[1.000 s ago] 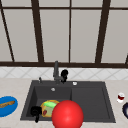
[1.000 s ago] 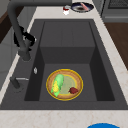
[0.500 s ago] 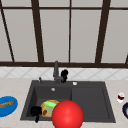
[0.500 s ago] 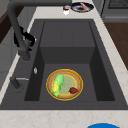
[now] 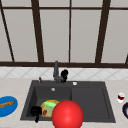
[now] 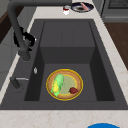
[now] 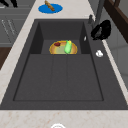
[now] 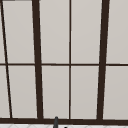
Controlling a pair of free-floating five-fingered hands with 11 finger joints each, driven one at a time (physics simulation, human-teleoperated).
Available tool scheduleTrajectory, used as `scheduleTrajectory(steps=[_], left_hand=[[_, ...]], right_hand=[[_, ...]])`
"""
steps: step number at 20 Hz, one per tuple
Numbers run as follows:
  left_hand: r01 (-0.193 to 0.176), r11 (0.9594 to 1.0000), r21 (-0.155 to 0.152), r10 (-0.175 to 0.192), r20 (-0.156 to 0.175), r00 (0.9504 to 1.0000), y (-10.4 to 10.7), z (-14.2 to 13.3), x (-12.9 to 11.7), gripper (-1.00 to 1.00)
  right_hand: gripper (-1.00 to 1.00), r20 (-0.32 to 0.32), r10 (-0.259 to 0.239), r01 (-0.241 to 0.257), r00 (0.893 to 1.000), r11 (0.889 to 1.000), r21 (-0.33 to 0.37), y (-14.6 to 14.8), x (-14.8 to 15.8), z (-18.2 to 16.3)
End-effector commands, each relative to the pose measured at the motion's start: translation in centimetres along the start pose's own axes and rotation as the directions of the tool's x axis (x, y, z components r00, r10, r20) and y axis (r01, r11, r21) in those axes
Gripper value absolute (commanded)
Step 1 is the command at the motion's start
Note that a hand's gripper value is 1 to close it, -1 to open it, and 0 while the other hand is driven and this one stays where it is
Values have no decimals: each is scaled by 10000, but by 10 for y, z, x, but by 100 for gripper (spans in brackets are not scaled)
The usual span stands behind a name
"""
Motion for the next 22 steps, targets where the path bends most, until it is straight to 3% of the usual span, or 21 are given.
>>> scheduleTrajectory(steps=[1,7,9,10,11,12,13,14,19,22], left_hand=[[0,10000,0,0,0,10000,0,0,0,0],[0,10000,0,0,0,10000,0,0,0,0],[0,10000,0,0,0,10000,0,0,0,0],[0,10000,0,0,0,10000,0,0,0,0],[0,10000,0,0,0,10000,0,0,0,0],[0,10000,0,0,0,10000,0,0,0,0],[0,10000,0,0,0,10000,0,0,0,0],[0,10000,0,0,0,10000,0,0,0,0],[0,10000,0,0,0,10000,0,0,0,0],[0,10000,0,0,0,10000,0,0,0,0]], right_hand=[[100,1160,-391,418,9925,9989,-211,5,-5,-1],[100,1200,-448,467,9918,9988,-131,8,-7,-1],[100,1181,-319,285,9925,9991,308,4,-7,-12],[100,390,-126,105,9992,9985,541,1,-4,-11],[100,76,-232,229,9997,9989,405,-2,-2,-4],[-100,-42,-220,221,9997,9988,444,-3,-1,-3],[-100,-270,-301,316,9992,9979,574,-2,0,-2],[-100,-238,-91,105,9997,9983,575,-2,0,-2],[-100,-689,-797,889,9944,9857,1434,-20,-1,25],[-100,-672,-848,948,9941,9819,1642,-28,-2,32]])
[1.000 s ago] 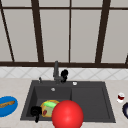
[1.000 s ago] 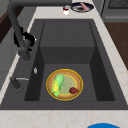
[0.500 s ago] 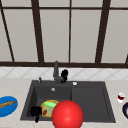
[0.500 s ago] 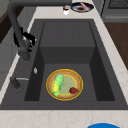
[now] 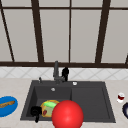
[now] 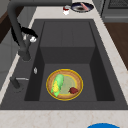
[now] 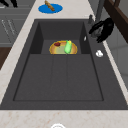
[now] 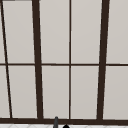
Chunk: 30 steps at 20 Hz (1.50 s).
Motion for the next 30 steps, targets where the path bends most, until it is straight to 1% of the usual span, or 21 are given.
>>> scheduleTrajectory(steps=[1,5,7,9,10,11,12,13,14,16,17,19,20,21,25,27,30], left_hand=[[0,10000,0,0,0,10000,0,0,0,0],[0,10000,0,0,0,10000,0,0,0,0],[0,10000,0,0,0,10000,0,0,0,0],[0,10000,0,0,0,10000,0,0,0,0],[0,10000,0,0,0,10000,0,0,0,0],[0,10000,0,0,0,10000,0,0,0,0],[0,10000,0,0,0,10000,0,0,0,0],[0,10000,0,0,0,10000,0,0,0,0],[0,10000,0,0,0,10000,0,0,0,0],[0,10000,0,0,0,10000,0,0,0,0],[0,10000,0,0,0,10000,0,0,0,0],[0,10000,0,0,0,10000,0,0,0,0],[0,10000,0,0,0,10000,0,0,0,0],[0,10000,0,0,0,10000,0,0,0,0],[0,10000,0,0,0,10000,0,0,0,0],[0,10000,0,0,0,10000,0,0,0,0],[0,10000,0,0,0,10000,0,0,0,0]], right_hand=[[-100,-356,-26,12,9994,9992,-402,-4,5,25],[-100,-645,415,-476,9971,9942,-962,0,9,48],[-100,-732,393,-470,9965,9933,-1056,6,9,45],[-100,-575,437,-492,9974,9938,-992,11,7,35],[-100,-575,543,-587,9969,9953,-776,13,5,27],[-100,-619,363,-410,9974,9962,-774,10,2,26],[-100,-526,320,-364,9981,9956,-858,9,-2,27],[-100,-648,823,-855,9945,9952,-472,1,4,24],[-100,-511,745,-775,9959,9952,-598,2,2,25],[-100,-584,764,-800,9954,9949,-621,11,4,26],[-100,-564,752,-784,9956,9954,-556,10,-7,28],[-100,-519,789,-837,9955,9918,-969,20,-13,34],[-100,-415,772,-810,9962,9915,-1017,20,-18,37],[-100,-505,845,-903,9951,9879,-1260,23,-18,39],[-100,-645,1073,-1164,9921,9803,-1597,31,-24,38],[-100,-659,1288,-1385,9895,9749,-1745,35,-27,41],[-100,-656,1588,-1695,9851,9610,-2185,39,-33,45]])
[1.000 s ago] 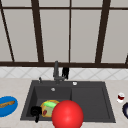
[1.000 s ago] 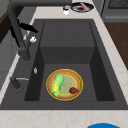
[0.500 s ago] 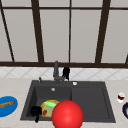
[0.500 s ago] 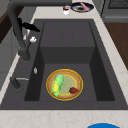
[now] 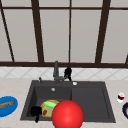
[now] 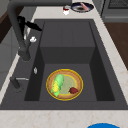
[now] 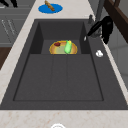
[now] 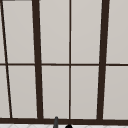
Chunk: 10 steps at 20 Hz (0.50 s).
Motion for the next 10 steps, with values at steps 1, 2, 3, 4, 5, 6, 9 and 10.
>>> scheduleTrajectory(steps=[1,2,3,4,5,6,9,10], left_hand=[[0,10000,0,0,0,10000,0,0,0,0],[0,10000,0,0,0,10000,0,0,0,0],[0,10000,0,0,0,10000,0,0,0,0],[0,10000,0,0,0,10000,0,0,0,0],[0,10000,0,0,0,10000,0,0,0,0],[0,10000,0,0,0,10000,0,0,0,0],[0,10000,0,0,0,10000,0,0,0,0],[0,10000,0,0,0,10000,0,0,0,0]], right_hand=[[-100,-9,89,-90,10000,9959,-896,14,-12,17],[-100,-4,201,-200,9998,9945,-1026,16,-13,17],[-100,-16,314,-314,9995,9930,-1141,19,-14,18],[-100,-34,423,-424,9991,9913,-1244,21,-16,19],[-100,-66,534,-538,9985,9894,-1347,24,-17,20],[-100,-80,661,-666,9978,9870,-1461,26,-19,22],[-100,-201,757,-781,9969,9803,-1815,29,-20,30],[-100,-251,623,-662,9977,9752,-2110,29,-19,28]])
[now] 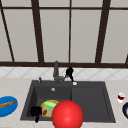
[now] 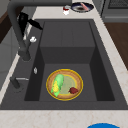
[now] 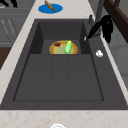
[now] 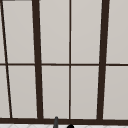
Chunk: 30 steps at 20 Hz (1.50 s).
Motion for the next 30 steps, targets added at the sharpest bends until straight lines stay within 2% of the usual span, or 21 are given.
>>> scheduleTrajectory(steps=[1,3,6,8,10,12,14,18,20,23,26,27,28,29,30], left_hand=[[0,10000,0,0,0,10000,0,0,0,0],[0,10000,0,0,0,10000,0,0,0,0],[0,10000,0,0,0,10000,0,0,0,0],[0,10000,0,0,0,10000,0,0,0,0],[0,10000,0,0,0,10000,0,0,0,0],[0,10000,0,0,0,10000,0,0,0,0],[0,10000,0,0,0,10000,0,0,0,0],[0,10000,0,0,0,10000,0,0,0,0],[0,10000,0,0,0,10000,0,0,0,0],[0,10000,0,0,0,10000,0,0,0,0],[0,10000,0,0,0,10000,0,0,0,0],[0,10000,0,0,0,10000,0,0,0,0],[0,10000,0,0,0,10000,0,0,0,0],[0,10000,0,0,0,10000,0,0,0,0],[0,10000,0,0,0,10000,0,0,0,0]], right_hand=[[-100,-220,-72,53,9997,9963,-853,12,-4,12],[-100,-134,353,-367,9993,9912,-1272,24,4,16],[-100,-508,648,-724,9966,9835,-1659,34,9,23],[-100,-721,580,-714,9957,9772,-1997,40,11,26],[-100,-1296,33,-339,9916,9715,-2347,40,11,23],[-100,-1841,-405,-95,9821,9649,-2625,40,13,22],[-100,-2054,-452,-148,9776,9595,-2814,46,13,21],[-100,-2763,-793,-37,9578,9578,-2874,53,14,14],[-100,-2883,-722,-146,9548,9575,-2881,63,16,17],[-100,-2807,-405,-448,9589,9556,-2912,78,13,30],[-100,-3200,-457,-665,9463,9413,-3310,87,16,35],[-100,-3188,-354,-756,9472,9412,-3292,88,17,37],[-100,-3075,-191,-775,9514,9511,-2989,86,15,34],[-100,-2981,6,-884,9545,9556,-2810,86,16,34],[-100,-3002,-24,-855,9539,9564,-2792,87,15,35]])
